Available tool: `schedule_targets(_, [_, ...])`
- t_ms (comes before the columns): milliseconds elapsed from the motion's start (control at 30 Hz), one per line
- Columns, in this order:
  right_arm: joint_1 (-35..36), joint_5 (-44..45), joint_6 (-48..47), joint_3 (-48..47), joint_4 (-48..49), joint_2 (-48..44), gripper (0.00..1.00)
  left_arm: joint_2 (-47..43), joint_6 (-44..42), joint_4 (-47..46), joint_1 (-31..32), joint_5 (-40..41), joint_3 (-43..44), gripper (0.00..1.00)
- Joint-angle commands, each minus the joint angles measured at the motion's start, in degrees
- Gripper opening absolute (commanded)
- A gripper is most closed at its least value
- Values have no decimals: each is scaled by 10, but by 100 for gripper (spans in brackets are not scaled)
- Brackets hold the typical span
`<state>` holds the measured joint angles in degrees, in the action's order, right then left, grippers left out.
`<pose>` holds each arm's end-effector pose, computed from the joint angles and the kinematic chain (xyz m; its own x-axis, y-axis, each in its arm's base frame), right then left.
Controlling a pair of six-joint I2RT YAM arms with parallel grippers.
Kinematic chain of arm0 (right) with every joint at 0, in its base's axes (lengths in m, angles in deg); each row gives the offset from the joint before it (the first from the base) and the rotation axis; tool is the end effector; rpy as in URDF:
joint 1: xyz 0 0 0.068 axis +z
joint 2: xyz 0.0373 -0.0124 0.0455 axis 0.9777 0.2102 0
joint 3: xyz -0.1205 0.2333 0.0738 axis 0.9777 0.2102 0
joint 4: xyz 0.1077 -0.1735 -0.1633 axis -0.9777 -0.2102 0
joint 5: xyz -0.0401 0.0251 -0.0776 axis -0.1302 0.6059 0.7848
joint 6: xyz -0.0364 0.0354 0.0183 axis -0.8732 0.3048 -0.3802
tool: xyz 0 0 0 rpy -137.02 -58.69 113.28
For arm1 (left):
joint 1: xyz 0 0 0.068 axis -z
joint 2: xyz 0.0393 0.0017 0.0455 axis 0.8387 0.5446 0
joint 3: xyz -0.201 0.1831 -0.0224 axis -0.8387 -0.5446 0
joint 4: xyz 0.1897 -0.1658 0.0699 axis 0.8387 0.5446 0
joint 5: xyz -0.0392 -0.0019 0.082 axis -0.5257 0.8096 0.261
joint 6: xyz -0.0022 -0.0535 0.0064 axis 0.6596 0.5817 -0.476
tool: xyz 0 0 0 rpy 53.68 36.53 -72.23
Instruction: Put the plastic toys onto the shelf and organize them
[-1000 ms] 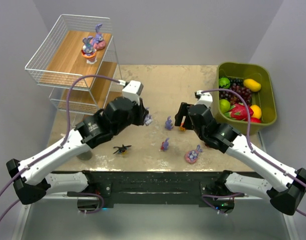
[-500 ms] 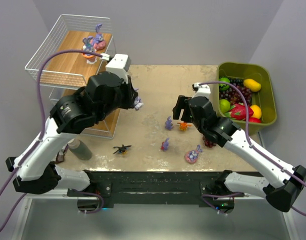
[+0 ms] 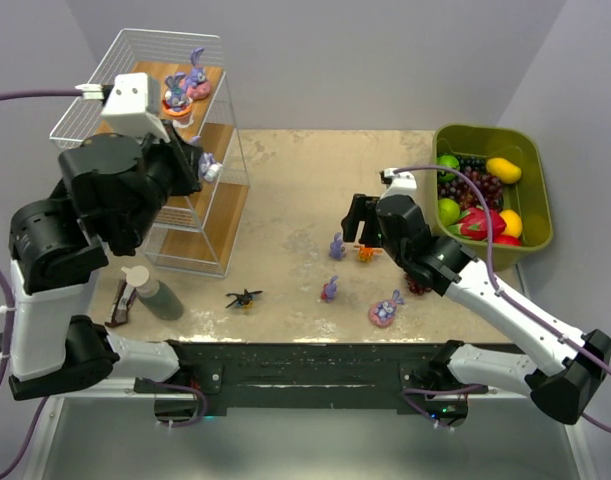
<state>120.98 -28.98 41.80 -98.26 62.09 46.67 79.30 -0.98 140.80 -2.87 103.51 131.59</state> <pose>0.1858 0.1547 0.3475 -0.4903 0.2153 -0.8445 -0.1327 0.9393 0.3165 0.1013 -0.0987 0.5787 -0.2097 -0.2242 -0.9517 0.1285 0.9586 -0.2541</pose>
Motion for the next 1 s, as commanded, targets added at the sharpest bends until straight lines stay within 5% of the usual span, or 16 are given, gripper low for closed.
schedule_targets(0, [-2,-2,14,18,22,-25,77,-6,-63,-47,0,63,33,0])
schedule_targets(267, [-1,4,21,31,8,-45,77,12,-151,-120,-6,63,10,0])
schedule_targets(433, [-2,6,19,29,1,-49,77,42,-162,-145,-122,-95,0,0])
schedule_targets(967, [-1,-2,13,17,-12,-46,77,55,-179,-118,-228,-299,23,0])
